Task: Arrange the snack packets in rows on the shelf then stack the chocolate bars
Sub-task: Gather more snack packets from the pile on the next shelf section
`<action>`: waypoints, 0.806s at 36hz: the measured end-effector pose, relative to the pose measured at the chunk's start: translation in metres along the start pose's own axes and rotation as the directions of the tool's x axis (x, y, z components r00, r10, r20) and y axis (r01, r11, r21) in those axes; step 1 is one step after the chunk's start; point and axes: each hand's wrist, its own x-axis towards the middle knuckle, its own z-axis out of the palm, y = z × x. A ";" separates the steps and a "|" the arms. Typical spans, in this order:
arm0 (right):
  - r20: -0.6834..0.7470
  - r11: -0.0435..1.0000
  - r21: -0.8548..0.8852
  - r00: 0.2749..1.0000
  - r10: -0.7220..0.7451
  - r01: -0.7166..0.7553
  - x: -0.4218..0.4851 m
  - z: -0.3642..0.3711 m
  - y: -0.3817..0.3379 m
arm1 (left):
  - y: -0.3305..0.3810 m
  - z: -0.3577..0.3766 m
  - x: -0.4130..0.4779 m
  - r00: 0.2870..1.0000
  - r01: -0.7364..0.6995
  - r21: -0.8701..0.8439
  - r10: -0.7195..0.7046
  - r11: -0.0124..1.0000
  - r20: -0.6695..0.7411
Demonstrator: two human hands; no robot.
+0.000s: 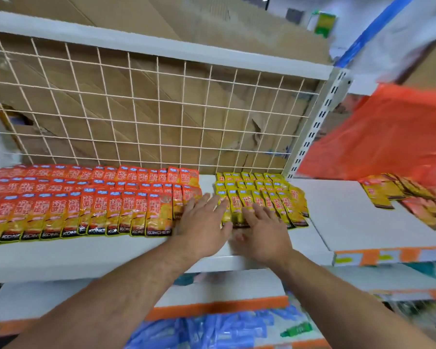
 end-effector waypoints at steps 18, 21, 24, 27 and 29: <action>-0.063 0.985 0.028 0.983 0.174 -0.173 -0.113 -0.028 0.267 | 0.267 0.044 0.025 0.988 -0.156 0.087 0.155 0.984 0.020; -0.057 0.978 0.039 0.976 0.208 -0.206 -0.129 -0.037 0.306 | 0.306 0.052 0.032 0.985 -0.175 0.091 0.174 0.980 0.016; -0.053 0.967 0.072 0.967 0.250 -0.246 -0.140 -0.044 0.340 | 0.339 0.063 0.040 0.979 -0.200 0.082 0.198 0.976 0.039; -0.041 0.955 0.080 0.957 0.289 -0.285 -0.147 -0.048 0.370 | 0.366 0.070 0.051 0.974 -0.221 0.045 0.217 0.974 0.071; -0.033 0.950 0.074 0.951 0.307 -0.304 -0.150 -0.049 0.387 | 0.382 0.076 0.061 0.967 -0.242 0.032 0.238 0.970 0.091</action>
